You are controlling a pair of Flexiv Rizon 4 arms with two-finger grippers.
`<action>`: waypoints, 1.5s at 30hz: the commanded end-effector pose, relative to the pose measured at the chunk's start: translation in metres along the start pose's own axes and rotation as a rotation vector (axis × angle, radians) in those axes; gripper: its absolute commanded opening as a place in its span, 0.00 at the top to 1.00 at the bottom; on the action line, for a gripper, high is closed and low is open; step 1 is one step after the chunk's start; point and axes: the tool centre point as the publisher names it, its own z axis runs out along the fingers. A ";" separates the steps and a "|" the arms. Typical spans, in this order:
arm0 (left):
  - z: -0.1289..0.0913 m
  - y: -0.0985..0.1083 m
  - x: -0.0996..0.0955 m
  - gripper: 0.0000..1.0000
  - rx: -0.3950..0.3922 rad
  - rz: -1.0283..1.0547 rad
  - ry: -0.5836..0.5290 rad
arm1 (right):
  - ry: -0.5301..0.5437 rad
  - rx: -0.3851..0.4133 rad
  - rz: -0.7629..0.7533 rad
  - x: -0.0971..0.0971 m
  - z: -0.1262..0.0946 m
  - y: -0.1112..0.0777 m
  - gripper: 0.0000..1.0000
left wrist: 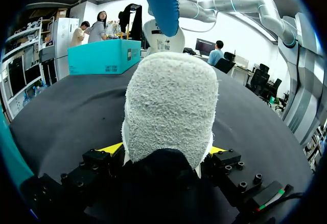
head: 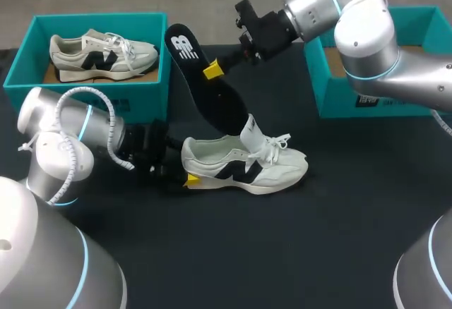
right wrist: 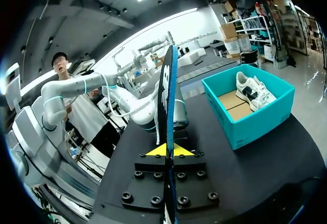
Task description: Take the shoe out of the shoebox, open the shoe tongue, remove and reinsert the insole, then place the shoe into the shoebox
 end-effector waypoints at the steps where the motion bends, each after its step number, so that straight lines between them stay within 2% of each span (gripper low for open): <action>1: 0.002 0.002 0.001 1.00 0.000 0.001 -0.001 | -0.022 -0.002 0.014 0.007 -0.004 -0.005 1.00; 4: 0.002 0.002 0.001 1.00 0.000 0.001 -0.001 | -0.054 -0.004 0.015 0.010 -0.004 -0.006 1.00; 21: 0.002 0.002 0.001 1.00 0.000 0.001 -0.001 | -0.042 -0.010 0.036 0.011 -0.007 -0.006 1.00; 24: 0.002 0.002 0.001 1.00 0.000 0.001 -0.001 | -0.001 -0.046 0.061 0.021 -0.015 -0.005 1.00; 28: 0.002 0.002 0.001 1.00 0.000 0.001 -0.001 | 0.060 -0.143 0.081 0.036 -0.026 -0.001 1.00; 32: 0.002 0.002 0.001 1.00 0.000 0.001 -0.001 | 0.074 -0.194 0.089 0.051 -0.038 0.005 1.00; 39: 0.002 0.002 0.001 1.00 0.000 0.001 -0.001 | 0.040 -0.178 0.108 0.066 -0.045 0.010 1.00; 45: 0.002 0.002 0.001 1.00 0.000 0.001 -0.001 | 0.021 -0.174 0.106 0.067 -0.046 0.011 1.00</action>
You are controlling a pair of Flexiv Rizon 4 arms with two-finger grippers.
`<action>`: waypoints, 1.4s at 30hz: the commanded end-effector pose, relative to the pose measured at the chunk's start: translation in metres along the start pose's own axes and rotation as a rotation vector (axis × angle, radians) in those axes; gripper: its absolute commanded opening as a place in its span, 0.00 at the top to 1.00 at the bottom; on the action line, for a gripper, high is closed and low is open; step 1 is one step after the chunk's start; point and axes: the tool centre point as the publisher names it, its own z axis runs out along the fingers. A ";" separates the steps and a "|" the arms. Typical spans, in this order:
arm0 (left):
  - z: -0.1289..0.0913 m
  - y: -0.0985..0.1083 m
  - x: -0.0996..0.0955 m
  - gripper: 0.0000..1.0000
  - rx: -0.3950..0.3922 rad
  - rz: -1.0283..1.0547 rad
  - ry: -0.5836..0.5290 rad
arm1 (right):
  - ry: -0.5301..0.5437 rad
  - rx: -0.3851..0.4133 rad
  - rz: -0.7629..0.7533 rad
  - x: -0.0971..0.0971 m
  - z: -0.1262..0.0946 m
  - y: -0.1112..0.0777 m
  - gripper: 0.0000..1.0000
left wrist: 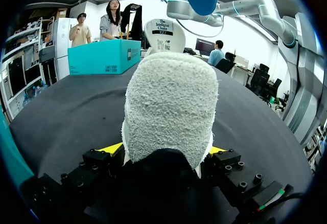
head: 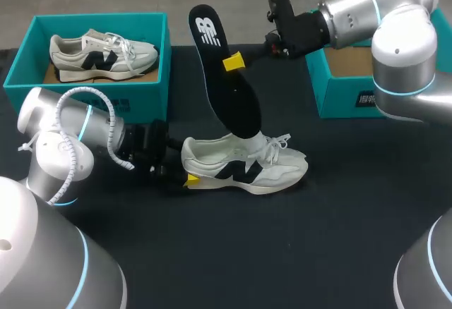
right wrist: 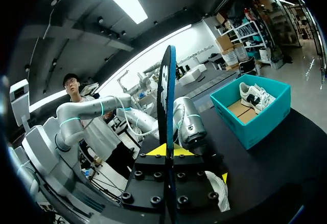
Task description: Take the shoe out of the shoebox, open the shoe tongue, remove and reinsert the insole, then place the shoe into the shoebox
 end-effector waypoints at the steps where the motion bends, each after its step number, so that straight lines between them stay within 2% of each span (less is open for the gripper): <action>1: 0.002 0.002 0.001 1.00 0.001 0.001 -0.001 | -0.014 -0.001 0.001 0.003 0.000 -0.002 1.00; 13: 0.002 0.002 0.001 1.00 0.001 0.001 -0.001 | -0.014 -0.001 0.001 0.003 0.000 -0.002 1.00; 21: 0.002 0.002 0.001 1.00 0.001 0.001 -0.001 | -0.075 -0.053 0.028 0.029 -0.019 -0.015 1.00; 32: 0.002 0.002 0.001 1.00 0.001 0.001 -0.001 | -0.110 -0.104 0.080 0.073 -0.026 -0.023 1.00; 42: 0.002 0.002 0.001 1.00 0.001 0.001 -0.001 | -0.099 -0.177 0.144 0.093 -0.032 -0.031 1.00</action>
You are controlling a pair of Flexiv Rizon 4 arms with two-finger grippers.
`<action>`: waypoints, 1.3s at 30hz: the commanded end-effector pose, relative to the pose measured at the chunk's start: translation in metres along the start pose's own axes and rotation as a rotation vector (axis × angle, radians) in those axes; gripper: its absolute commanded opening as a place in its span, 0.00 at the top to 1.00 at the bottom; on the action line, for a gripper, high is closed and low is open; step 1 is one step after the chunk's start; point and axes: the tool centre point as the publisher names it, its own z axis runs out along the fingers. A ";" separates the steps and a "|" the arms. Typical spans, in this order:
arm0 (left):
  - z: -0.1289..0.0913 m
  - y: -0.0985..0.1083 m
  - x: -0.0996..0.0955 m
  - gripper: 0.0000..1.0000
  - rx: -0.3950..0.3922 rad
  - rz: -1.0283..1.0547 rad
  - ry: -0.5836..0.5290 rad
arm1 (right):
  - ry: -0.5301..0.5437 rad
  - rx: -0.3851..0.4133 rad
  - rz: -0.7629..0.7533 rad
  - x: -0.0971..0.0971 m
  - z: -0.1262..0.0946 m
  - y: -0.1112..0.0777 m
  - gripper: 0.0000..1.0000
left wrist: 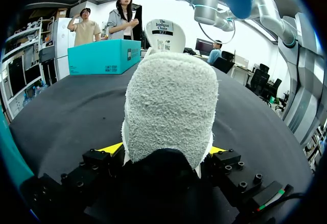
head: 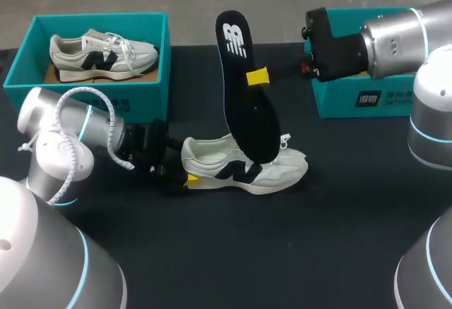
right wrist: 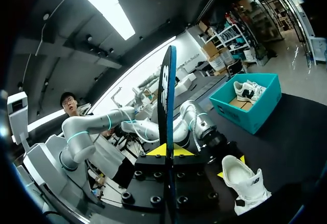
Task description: Take the shoe out of the shoebox, open the shoe tongue, remove and reinsert the insole, then place the shoe into the shoebox
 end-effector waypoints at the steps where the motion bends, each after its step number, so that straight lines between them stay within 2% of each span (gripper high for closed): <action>1: 0.002 0.002 0.001 1.00 0.001 0.001 -0.001 | -0.019 -0.046 0.007 0.013 -0.006 -0.009 1.00; 9: 0.002 0.002 0.001 1.00 0.001 0.001 -0.001 | -0.021 -0.058 0.010 0.024 -0.007 -0.013 1.00; 39: 0.002 0.002 0.001 1.00 0.001 0.001 -0.001 | -0.023 -0.045 0.022 0.021 -0.005 -0.013 1.00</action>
